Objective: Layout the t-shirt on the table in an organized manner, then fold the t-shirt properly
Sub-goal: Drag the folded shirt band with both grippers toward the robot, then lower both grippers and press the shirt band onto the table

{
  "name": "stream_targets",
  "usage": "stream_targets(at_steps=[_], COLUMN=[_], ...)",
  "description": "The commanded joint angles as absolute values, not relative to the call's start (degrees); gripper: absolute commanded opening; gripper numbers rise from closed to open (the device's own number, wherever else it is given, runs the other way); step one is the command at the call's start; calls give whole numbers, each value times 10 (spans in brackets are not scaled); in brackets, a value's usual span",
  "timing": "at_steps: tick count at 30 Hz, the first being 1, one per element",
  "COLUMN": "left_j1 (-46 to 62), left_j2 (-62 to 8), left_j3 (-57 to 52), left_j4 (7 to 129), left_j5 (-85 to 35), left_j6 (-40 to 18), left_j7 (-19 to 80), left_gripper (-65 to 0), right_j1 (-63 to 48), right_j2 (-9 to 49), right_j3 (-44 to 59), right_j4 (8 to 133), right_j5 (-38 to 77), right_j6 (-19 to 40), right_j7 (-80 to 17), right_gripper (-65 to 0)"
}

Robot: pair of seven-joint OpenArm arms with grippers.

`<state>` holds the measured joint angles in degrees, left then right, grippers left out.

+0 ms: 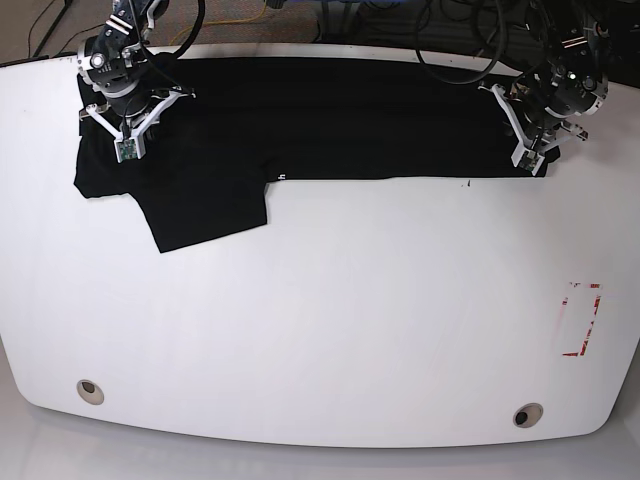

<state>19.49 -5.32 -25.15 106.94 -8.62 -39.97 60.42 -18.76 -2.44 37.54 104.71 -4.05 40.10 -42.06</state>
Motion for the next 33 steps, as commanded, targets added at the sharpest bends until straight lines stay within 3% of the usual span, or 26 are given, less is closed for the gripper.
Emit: stream_targets(at_steps=[1,10,21,33], left_j1=[182,123,58,29], left_j2=[-63,-100,-103,-101], left_j3=[-253,-227,-228,-227], left_j4=[1054,947,907,897], left_j5=[-88,-90,-87,-90], left_j6=[-400,-400,-400,-400], left_j7=[597,597,597,599], left_gripper=[-589,-589,-589,-586], right_j1=[-178,-141,-85,-47], right_j2=[-10,20,63,69], right_j3=[378,378,378,378], right_j4=[1037,956,879,896], right_j5=[-36,-36,-36,-36], right_j6=[400,400,400,400], right_j7=[-405,-374,-372,-365], right_gripper=[-634,-634,-634,-631])
